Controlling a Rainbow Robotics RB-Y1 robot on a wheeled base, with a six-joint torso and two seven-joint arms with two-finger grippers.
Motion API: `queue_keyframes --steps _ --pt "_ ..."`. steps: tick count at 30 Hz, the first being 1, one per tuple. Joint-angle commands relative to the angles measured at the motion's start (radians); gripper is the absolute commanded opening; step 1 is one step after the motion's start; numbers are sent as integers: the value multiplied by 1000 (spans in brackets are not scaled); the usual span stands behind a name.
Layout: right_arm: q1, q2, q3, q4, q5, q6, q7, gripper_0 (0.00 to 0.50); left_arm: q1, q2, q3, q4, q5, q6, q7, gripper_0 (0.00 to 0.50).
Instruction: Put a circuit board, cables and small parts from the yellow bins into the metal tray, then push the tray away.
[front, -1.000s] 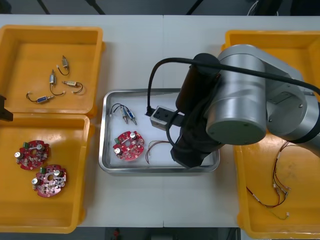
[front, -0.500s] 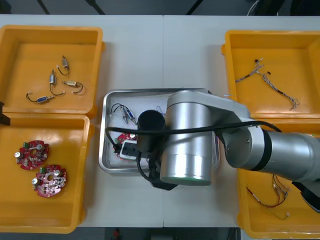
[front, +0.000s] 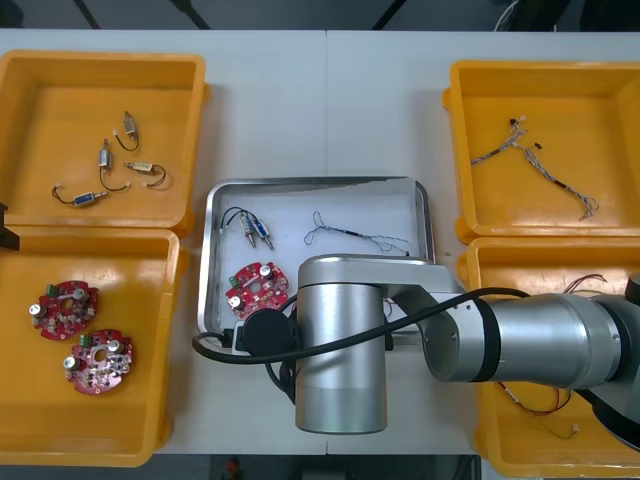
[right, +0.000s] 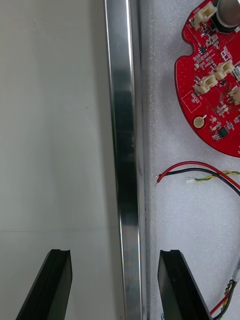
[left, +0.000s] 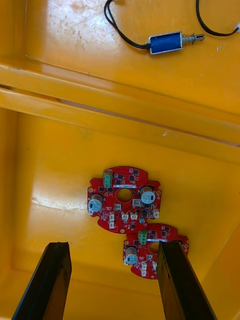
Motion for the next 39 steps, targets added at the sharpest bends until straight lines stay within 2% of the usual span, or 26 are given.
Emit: queue_keyframes --steps 1,18,20,21,22,23,24,25,26,39 --pt "30 35 6 6 37 -23 29 500 16 47 21 -19 -11 -9 0 500" --pt "59 42 6 66 68 -62 60 500 16 47 21 -19 -11 -9 0 500" --pt "59 44 6 68 69 -62 63 360 16 47 21 -19 -11 -9 0 500" --pt "59 42 6 68 69 -60 64 236 16 47 21 -19 -11 -9 0 500" --pt "59 42 6 68 69 -60 64 144 16 47 21 -19 -11 -9 0 500" --pt "60 44 6 68 69 -60 64 125 16 47 21 -19 -11 -9 0 500" --pt "62 42 6 68 69 -60 64 57 16 47 21 -19 -11 -9 0 500" --pt "65 44 6 68 71 -60 64 14 16 47 21 -19 -11 -9 0 500" --pt "67 42 6 68 71 -60 64 0 16 47 21 -19 -11 -9 0 500" --pt "47 25 6 66 125 -60 70 0 16 47 21 -19 -11 -9 0 500"
